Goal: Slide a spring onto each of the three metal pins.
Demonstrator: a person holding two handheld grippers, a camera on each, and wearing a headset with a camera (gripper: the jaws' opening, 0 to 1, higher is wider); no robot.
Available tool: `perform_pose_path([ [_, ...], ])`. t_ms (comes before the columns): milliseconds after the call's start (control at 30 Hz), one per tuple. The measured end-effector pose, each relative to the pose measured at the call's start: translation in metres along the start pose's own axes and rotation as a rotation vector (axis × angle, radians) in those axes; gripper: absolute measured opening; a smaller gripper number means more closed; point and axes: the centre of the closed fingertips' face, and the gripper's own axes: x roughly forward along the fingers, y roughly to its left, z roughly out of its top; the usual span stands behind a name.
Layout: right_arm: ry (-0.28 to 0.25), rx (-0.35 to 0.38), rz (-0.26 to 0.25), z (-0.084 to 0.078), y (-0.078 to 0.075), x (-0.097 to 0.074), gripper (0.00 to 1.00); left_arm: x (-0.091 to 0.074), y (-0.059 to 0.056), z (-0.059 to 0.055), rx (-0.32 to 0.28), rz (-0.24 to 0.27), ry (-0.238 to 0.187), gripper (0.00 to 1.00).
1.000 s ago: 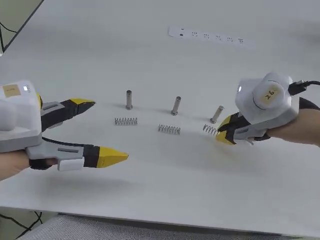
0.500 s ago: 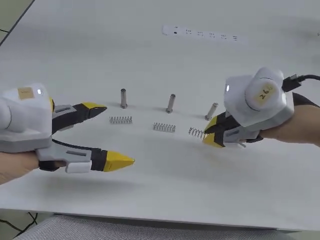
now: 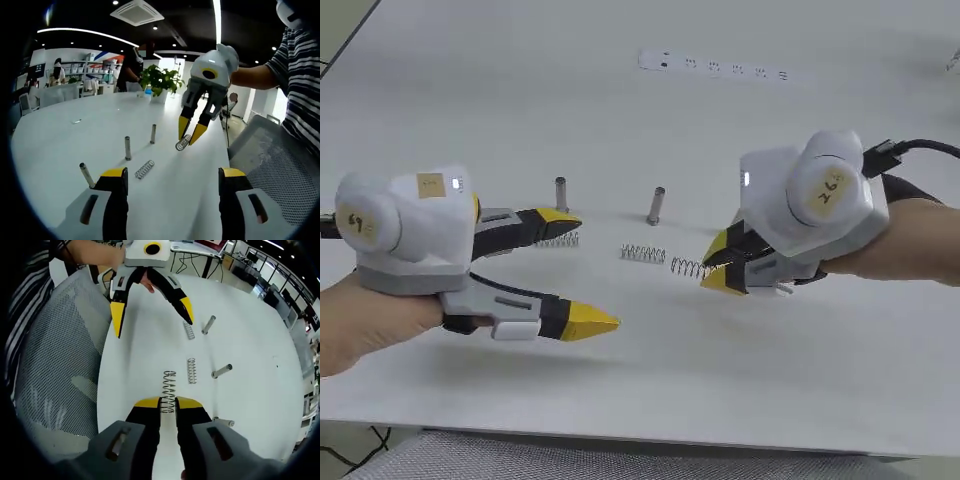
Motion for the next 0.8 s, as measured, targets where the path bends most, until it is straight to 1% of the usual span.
perform_pose_path([
  [67,-0.003,-0.007,-0.001,0.002,0.000,0.000,0.13,0.007,-0.004,0.000,0.023,-0.022,0.007,0.70],
  [167,-0.008,-0.015,0.000,0.005,0.000,0.000,0.13,0.015,-0.006,0.002,0.030,-0.037,0.006,0.66],
  [233,-0.012,-0.019,0.002,0.007,0.000,-0.001,0.13,0.021,-0.009,0.004,0.036,-0.056,0.002,0.62],
  [267,-0.014,-0.023,0.004,0.008,0.001,-0.001,0.13,0.024,-0.011,0.005,0.048,-0.065,-0.001,0.60],
  [300,-0.016,-0.026,0.005,0.009,0.002,0.000,0.13,0.026,-0.012,0.006,0.056,-0.071,-0.005,0.56],
  [333,-0.017,-0.031,0.007,0.010,0.002,0.000,0.13,0.029,-0.013,0.008,0.071,-0.078,-0.018,0.53],
  [433,-0.021,-0.039,0.009,0.011,0.004,0.000,0.13,0.034,-0.016,0.012,0.072,-0.096,-0.034,0.45],
  [567,-0.024,-0.053,0.015,0.012,0.008,0.000,0.13,0.041,-0.018,0.013,0.075,-0.110,-0.038,0.38],
  [667,-0.025,-0.058,0.015,0.012,0.008,-0.001,0.13,0.044,-0.019,0.016,0.077,-0.120,-0.051,0.32],
  [800,-0.033,-0.060,0.015,0.014,0.010,-0.003,0.13,0.048,-0.022,0.019,0.082,-0.136,-0.058,0.26],
])
